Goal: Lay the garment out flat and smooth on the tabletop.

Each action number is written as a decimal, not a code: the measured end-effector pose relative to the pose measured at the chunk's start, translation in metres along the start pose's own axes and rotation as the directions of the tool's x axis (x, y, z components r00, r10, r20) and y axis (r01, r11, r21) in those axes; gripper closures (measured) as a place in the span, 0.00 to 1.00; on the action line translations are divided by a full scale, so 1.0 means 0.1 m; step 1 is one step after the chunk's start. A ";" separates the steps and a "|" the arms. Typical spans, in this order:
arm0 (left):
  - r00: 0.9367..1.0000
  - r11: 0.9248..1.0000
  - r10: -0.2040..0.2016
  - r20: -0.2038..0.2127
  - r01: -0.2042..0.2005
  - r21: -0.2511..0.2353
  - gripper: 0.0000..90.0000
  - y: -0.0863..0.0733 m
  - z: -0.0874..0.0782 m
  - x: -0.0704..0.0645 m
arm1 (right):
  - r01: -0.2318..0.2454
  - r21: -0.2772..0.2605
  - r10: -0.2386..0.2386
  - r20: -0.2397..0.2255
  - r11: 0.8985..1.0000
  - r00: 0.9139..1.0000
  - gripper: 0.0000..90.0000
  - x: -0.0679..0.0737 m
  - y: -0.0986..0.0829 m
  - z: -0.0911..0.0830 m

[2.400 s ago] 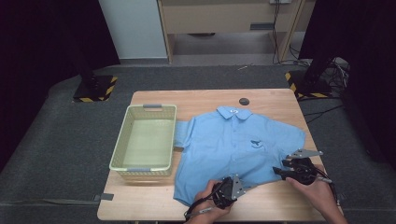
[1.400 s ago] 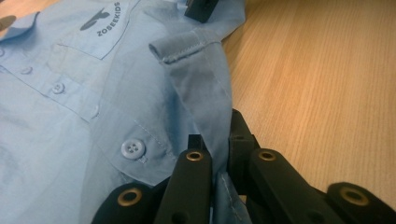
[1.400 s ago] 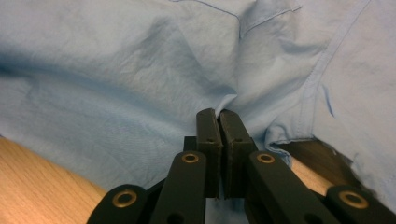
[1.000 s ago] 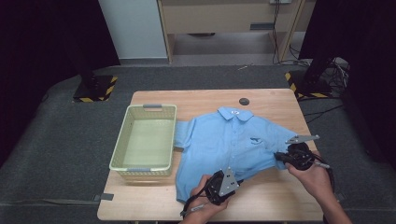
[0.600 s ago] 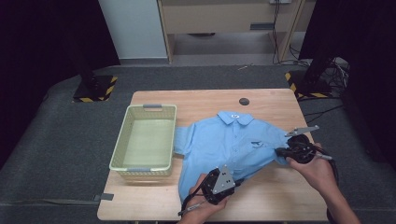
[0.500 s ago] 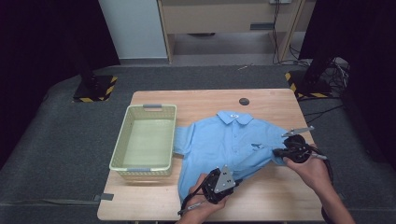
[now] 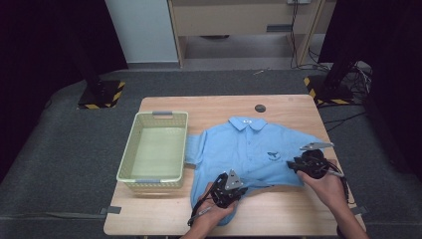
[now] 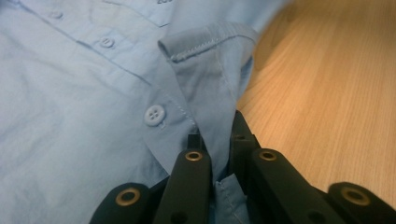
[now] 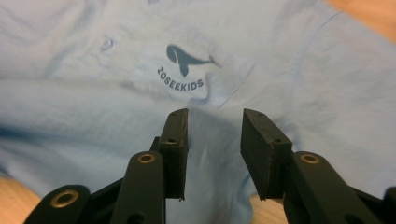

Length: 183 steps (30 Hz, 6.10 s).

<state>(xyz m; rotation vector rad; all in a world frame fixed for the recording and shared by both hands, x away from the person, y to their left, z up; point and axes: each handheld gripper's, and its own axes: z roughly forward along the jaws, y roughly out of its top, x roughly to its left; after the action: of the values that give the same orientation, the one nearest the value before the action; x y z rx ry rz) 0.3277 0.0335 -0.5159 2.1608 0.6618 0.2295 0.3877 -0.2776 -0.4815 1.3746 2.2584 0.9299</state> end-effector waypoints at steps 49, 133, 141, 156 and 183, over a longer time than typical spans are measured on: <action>0.994 0.991 -0.091 0.057 0.096 -0.092 0.99 0.09 -0.17 0.02 | 0.071 0.027 -0.070 -0.042 0.997 0.997 0.81 0.39 -0.70 -0.11; 0.985 0.976 -0.151 0.078 0.161 -0.146 0.99 0.16 -0.28 0.09 | 0.184 -0.065 -0.189 -0.085 0.981 0.978 0.74 0.63 -0.44 0.11; 0.979 0.968 -0.165 0.119 0.184 -0.169 0.99 0.20 -0.34 0.06 | 0.222 -0.080 -0.228 -0.083 0.972 0.970 0.64 0.69 -0.42 0.16; 0.971 0.959 -0.178 0.157 0.207 -0.191 0.99 0.23 -0.39 0.06 | 0.328 -0.101 -0.336 -0.074 0.939 0.939 0.82 0.86 -0.30 0.29; 0.999 0.990 -0.036 0.005 0.036 -0.136 0.38 0.23 -0.35 -0.15 | 0.344 0.142 -0.323 -0.151 0.928 0.934 0.99 0.68 -0.65 -0.53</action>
<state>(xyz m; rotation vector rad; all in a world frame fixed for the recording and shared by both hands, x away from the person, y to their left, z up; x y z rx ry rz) 0.3103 0.0376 -0.4750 2.0167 0.6646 0.2459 0.2819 -0.2570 -0.4840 0.9651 2.6090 0.7434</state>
